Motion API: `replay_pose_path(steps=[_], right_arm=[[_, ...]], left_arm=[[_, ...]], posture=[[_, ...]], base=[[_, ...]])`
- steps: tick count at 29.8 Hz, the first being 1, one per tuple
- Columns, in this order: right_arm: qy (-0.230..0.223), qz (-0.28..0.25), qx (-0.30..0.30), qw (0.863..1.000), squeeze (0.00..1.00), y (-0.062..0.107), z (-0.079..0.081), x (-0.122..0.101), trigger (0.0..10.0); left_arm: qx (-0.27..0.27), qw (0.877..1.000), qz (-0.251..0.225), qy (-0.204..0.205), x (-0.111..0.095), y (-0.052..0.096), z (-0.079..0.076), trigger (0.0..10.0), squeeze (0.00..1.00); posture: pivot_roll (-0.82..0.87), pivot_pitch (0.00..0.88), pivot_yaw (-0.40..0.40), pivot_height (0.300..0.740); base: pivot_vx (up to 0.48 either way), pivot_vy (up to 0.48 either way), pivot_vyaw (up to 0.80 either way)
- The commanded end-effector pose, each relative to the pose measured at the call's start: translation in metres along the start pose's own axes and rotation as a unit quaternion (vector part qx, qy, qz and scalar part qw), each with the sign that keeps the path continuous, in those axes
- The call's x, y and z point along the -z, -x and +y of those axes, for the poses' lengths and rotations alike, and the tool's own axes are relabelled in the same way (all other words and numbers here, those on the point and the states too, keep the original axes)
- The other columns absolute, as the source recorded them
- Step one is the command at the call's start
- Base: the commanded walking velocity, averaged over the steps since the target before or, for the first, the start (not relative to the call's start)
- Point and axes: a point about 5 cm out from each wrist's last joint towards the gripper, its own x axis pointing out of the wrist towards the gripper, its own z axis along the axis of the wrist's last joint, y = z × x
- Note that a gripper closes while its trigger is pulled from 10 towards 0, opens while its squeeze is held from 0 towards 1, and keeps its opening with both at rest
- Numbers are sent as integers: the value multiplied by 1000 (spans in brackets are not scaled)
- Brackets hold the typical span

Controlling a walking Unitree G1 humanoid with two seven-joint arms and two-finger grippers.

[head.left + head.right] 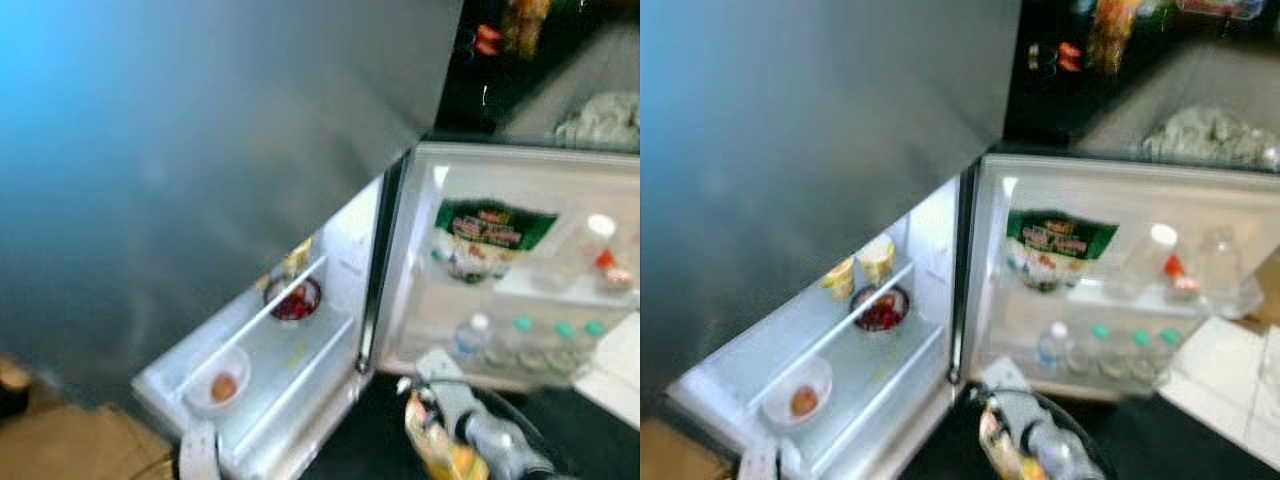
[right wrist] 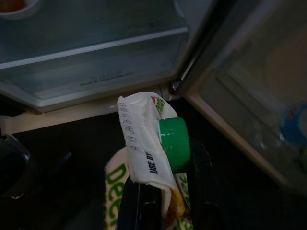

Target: Restocking fridge

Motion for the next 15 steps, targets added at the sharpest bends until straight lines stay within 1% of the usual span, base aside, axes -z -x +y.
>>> replay_pose_path(steps=[1, 2, 4, 5, 7, 11, 13, 15], right_arm=[[-1, 4, 7, 1000, 0, 2, -5, 3, 10000], [-1, 4, 8, 1000, 0, 2, -5, 3, 10000], [-1, 4, 8, 1000, 0, 2, -5, 3, 10000], [-2, 4, 8, 1000, 0, 2, -5, 3, 10000], [-2, 4, 8, 1000, 0, 2, -5, 3, 10000], [-3, 4, 8, 1000, 0, 2, -5, 3, 10000], [-2, 4, 9, 1000, 0, 2, -5, 3, 10000], [-1, 0, 12, 1000, 0, 2, -6, 1, 10000]], left_arm=[[-2, 999, -41, -14, -27, -2, 0, 10000, 0], [3, 999, -44, -4, -27, -2, -1, 10000, 0], [7, 999, -41, -7, -27, -3, -1, 10000, 0], [9, 999, -36, -16, -26, -3, -1, 10000, 0], [11, 999, -33, -22, -25, -2, -1, 10000, 0], [9, 999, -32, -20, -24, -2, -1, 10000, 0], [4, 999, -34, -12, -24, -2, 0, 10000, 0], [5, 999, -34, -14, -24, -2, 0, 10000, 0]], posture=[[-40, 0, 29, 740], [-40, 0, 29, 740], [-40, 0, 29, 740], [-40, 0, 29, 740], [-39, 0, 29, 740], [-39, 0, 29, 740], [-37, 0, 27, 740], [-37, 0, 27, 740]], base=[[0, 0, 0], [0, 0, 0], [0, 0, 0], [0, 0, 0], [0, -480, 0], [0, -459, 0], [0, 0, 0], [0, 0, 0]])
